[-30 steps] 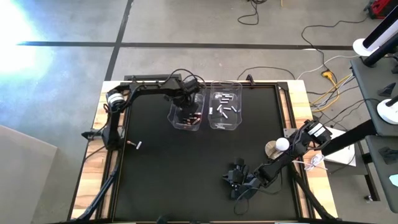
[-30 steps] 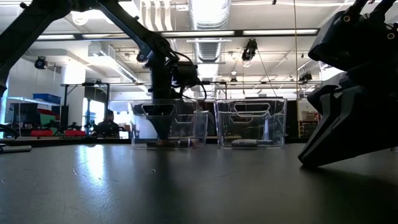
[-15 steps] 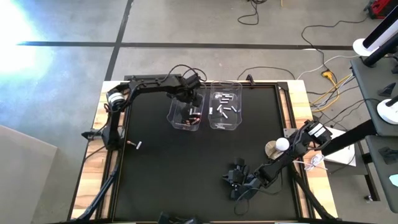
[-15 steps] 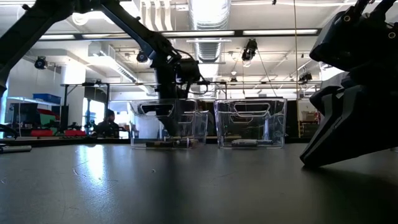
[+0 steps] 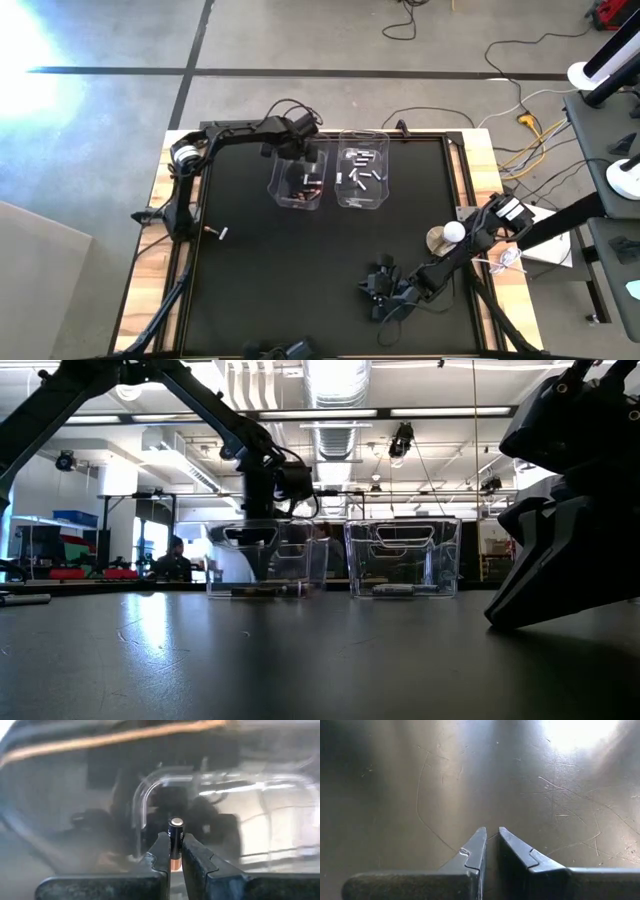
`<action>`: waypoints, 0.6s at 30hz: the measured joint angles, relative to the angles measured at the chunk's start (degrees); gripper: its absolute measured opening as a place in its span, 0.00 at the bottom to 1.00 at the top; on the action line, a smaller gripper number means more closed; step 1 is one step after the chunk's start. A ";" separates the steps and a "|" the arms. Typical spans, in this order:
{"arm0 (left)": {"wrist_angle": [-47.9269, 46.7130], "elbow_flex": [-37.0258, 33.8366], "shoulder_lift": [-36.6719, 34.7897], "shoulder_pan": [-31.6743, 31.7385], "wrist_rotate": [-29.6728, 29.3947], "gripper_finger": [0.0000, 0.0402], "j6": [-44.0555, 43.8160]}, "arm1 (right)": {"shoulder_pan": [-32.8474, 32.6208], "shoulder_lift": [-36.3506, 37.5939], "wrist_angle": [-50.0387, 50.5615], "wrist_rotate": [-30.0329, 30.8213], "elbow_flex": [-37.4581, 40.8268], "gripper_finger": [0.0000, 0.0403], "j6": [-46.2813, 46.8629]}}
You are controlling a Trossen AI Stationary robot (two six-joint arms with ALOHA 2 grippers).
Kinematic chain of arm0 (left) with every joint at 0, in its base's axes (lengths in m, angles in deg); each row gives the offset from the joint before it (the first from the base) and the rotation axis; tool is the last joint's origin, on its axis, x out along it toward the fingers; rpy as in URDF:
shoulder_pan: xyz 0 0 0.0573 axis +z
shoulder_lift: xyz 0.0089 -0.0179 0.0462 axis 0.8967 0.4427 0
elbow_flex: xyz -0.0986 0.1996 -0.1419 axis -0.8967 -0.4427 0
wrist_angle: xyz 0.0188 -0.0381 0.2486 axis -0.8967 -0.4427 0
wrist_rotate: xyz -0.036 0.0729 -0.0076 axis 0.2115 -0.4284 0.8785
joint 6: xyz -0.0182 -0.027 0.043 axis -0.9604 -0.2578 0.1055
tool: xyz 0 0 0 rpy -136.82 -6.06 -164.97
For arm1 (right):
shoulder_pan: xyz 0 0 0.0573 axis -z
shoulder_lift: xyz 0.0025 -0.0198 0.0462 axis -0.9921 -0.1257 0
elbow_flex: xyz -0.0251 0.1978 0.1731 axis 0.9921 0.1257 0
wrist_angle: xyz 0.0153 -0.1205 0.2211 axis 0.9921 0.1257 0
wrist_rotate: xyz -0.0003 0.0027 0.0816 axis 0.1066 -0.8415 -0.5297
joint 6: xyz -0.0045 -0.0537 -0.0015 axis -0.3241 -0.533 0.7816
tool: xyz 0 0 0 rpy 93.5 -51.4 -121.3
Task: Sort batteries
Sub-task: Put the black battery into the left transparent bin
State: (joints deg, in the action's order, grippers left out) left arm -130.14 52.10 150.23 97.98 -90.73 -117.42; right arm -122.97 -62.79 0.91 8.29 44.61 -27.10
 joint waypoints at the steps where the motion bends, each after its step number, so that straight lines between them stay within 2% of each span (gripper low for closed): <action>1: -1.69 0.00 0.00 -0.02 -0.75 0.02 -1.23 | -0.02 0.00 0.00 -0.02 0.00 0.10 0.02; 10: -2.52 0.25 -0.35 -0.02 -1.11 0.02 -5.02 | -0.32 0.00 0.00 -0.04 0.00 0.10 0.01; 14: -1.02 1.46 -0.45 -0.28 1.91 0.02 -2.38 | -0.32 0.00 -0.02 -0.06 0.00 0.10 0.00; 18: -0.86 1.49 -0.22 -0.31 7.33 0.02 2.59 | -0.32 0.00 -0.02 -0.08 0.00 0.10 0.01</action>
State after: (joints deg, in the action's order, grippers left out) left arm -131.00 53.59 150.00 97.68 -83.40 -114.84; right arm -123.29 -62.79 0.89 8.21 44.61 -27.10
